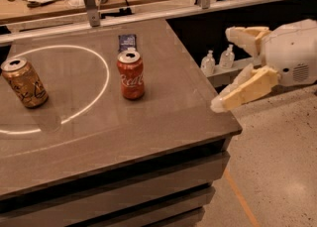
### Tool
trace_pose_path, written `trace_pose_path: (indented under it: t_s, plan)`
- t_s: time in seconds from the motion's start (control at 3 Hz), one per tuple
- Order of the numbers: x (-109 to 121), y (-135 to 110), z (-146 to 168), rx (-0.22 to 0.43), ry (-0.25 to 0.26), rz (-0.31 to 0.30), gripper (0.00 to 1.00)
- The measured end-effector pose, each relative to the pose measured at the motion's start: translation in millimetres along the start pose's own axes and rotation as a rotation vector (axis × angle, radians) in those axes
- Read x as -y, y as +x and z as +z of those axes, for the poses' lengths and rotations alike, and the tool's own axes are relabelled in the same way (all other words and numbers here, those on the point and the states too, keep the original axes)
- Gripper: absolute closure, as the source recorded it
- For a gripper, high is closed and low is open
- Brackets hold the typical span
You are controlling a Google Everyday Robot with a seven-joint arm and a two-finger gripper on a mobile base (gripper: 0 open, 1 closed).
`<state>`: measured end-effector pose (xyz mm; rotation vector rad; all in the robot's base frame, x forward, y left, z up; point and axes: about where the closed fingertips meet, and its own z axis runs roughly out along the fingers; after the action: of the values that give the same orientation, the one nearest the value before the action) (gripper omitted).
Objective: Move coke can near rxbar blueberry
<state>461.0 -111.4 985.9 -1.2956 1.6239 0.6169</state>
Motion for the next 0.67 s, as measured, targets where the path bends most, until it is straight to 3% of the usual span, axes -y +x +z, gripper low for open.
trace_pose_path:
  t_s: [0.33, 0.67]
  plan:
    - [0.5, 3.4, 28.4, 0.079, 0.0, 0.027, 0.0]
    - [14.3, 23.7, 54.5, 0.116, 0.048, 0.082, 0.0]
